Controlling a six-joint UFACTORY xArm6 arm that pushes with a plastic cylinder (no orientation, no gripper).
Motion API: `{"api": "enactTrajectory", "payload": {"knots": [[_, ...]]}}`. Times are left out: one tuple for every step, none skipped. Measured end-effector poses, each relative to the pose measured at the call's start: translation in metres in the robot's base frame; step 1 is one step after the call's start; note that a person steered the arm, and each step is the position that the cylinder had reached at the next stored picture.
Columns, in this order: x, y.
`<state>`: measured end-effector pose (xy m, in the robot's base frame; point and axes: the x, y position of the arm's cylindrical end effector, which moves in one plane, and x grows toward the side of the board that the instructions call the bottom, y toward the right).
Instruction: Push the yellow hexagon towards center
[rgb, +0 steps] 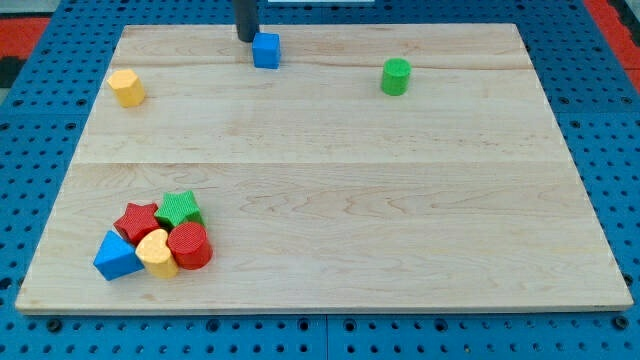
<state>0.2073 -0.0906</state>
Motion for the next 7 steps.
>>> {"api": "enactTrajectory", "payload": {"knots": [[0.011, 0.021], [0.03, 0.034], [0.042, 0.069], [0.047, 0.076], [0.008, 0.085], [-0.014, 0.091], [-0.014, 0.045]]}}
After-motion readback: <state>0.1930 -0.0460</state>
